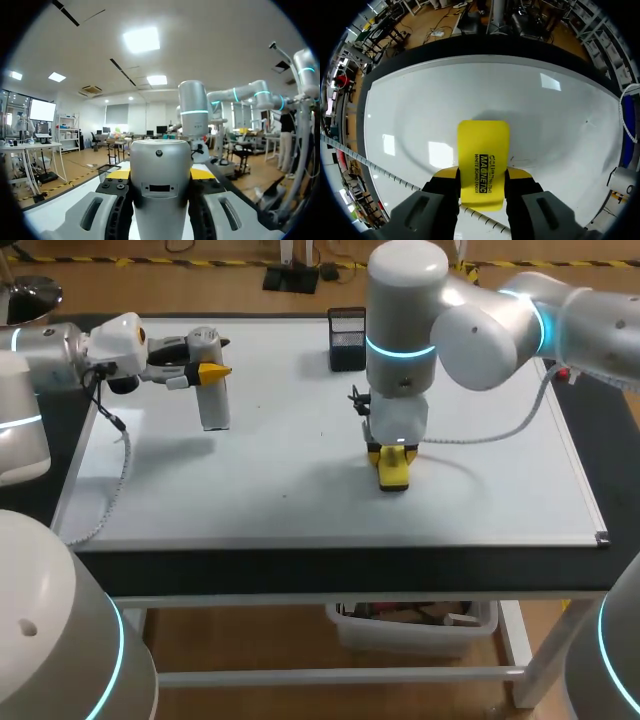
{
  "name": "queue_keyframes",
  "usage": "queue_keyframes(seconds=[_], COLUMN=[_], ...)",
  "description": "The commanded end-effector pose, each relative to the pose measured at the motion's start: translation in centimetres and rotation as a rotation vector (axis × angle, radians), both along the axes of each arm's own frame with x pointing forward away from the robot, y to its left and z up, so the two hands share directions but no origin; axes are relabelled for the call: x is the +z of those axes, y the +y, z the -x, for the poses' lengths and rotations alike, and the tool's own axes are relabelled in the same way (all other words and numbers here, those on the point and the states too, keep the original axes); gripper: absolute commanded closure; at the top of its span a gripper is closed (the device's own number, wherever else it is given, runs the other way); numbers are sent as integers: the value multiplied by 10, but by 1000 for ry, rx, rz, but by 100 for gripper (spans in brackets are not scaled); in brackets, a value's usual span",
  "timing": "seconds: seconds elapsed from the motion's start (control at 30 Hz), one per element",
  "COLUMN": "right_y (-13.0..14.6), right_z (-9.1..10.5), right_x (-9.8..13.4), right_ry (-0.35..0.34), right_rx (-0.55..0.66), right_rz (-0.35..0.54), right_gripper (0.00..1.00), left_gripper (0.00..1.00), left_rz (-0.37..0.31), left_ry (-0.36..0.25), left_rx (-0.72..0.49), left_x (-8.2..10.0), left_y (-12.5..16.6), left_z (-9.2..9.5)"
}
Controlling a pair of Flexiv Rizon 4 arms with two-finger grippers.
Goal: Pick up the inspection probe, press it on each red-marked spot on the whiteboard one by one, put down the probe, pick up the eraser, and wipe off all the red marks.
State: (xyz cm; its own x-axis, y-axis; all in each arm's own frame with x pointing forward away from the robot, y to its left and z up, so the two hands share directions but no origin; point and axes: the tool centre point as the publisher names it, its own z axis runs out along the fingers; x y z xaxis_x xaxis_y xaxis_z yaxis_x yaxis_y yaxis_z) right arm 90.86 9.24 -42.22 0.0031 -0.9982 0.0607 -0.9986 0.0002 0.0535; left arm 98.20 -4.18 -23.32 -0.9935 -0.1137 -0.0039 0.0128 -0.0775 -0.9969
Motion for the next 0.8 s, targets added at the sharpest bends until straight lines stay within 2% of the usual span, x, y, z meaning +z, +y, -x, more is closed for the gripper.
queue_keyframes(seconds=[0.03, 0.17, 0.8], right_y=[-12, -27, -27], right_z=[-6, -17, -17], right_x=[20, 30, 30], right_ry=[-12, -15, -15], right_rx=[4, -45, -45], right_rz=[20, 36, 36], right_gripper=[100, 100, 100], left_gripper=[100, 100, 100], left_rz=[0, 0, 0], left_ry=[-3, -3, -3], left_rx=[4, 4, 4], left_x=[1, 1, 1], left_y=[-1, -1, -1], left_z=[1, 1, 1])
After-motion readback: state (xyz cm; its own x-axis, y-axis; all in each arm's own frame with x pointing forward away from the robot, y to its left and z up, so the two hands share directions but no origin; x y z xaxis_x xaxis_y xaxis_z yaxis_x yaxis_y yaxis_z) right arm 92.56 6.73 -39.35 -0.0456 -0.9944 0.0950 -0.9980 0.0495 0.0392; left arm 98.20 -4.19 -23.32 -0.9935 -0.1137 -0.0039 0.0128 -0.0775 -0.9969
